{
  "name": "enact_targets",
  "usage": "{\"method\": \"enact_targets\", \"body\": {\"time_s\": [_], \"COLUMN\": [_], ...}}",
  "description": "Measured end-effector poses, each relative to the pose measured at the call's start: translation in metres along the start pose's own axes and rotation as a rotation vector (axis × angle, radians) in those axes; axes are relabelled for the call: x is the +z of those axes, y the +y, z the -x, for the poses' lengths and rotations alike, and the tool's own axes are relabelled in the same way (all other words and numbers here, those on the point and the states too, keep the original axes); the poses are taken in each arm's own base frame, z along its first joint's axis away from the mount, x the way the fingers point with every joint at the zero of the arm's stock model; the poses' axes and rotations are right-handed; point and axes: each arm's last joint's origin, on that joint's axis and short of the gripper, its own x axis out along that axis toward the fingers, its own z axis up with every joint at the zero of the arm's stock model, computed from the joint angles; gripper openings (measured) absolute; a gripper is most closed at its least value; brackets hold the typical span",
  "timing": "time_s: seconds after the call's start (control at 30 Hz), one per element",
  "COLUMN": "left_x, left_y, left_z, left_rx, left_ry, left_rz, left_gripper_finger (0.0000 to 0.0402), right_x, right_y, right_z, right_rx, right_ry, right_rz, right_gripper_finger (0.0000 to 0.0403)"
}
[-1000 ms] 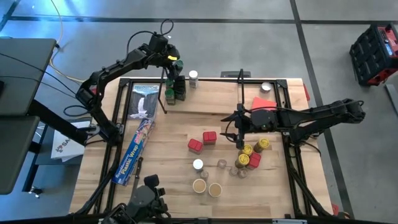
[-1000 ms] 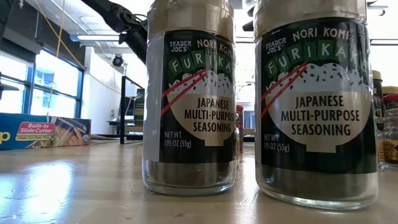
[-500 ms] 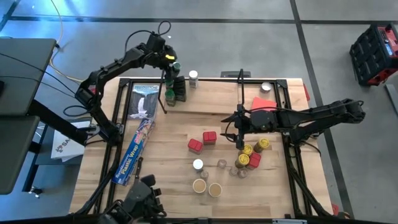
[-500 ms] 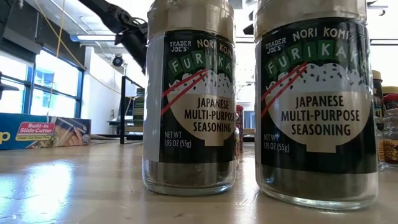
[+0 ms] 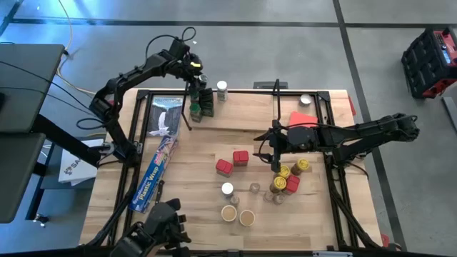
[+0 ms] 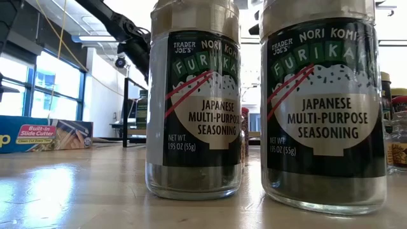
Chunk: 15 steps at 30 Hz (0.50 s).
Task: Shelf spices
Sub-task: Put the green seasoning bottle on the shelf and align it with the other green seasoning bottles
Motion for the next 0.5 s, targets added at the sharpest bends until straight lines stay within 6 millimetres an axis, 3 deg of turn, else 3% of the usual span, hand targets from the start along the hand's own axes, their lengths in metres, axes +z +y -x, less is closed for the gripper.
{"method": "enact_targets", "body": {"time_s": [0.2,0.5], "left_x": [-0.006,-0.008], "left_y": [0.002,0.001], "left_z": [-0.014,-0.014], "left_rx": [-0.021,-0.038], "left_ry": [0.029,0.051], "left_rz": [0.01,0.001], "left_gripper_finger": [0.0198,0.0198], "right_x": [0.0,0.0], "right_y": [0.0,0.0], "right_z": [0.0,0.0], "right_rx": [0.0,-0.001], "right_ry": [0.0,0.0], "right_rz": [-0.016,-0.019], "right_gripper_finger": [0.0261,0.0261]}}
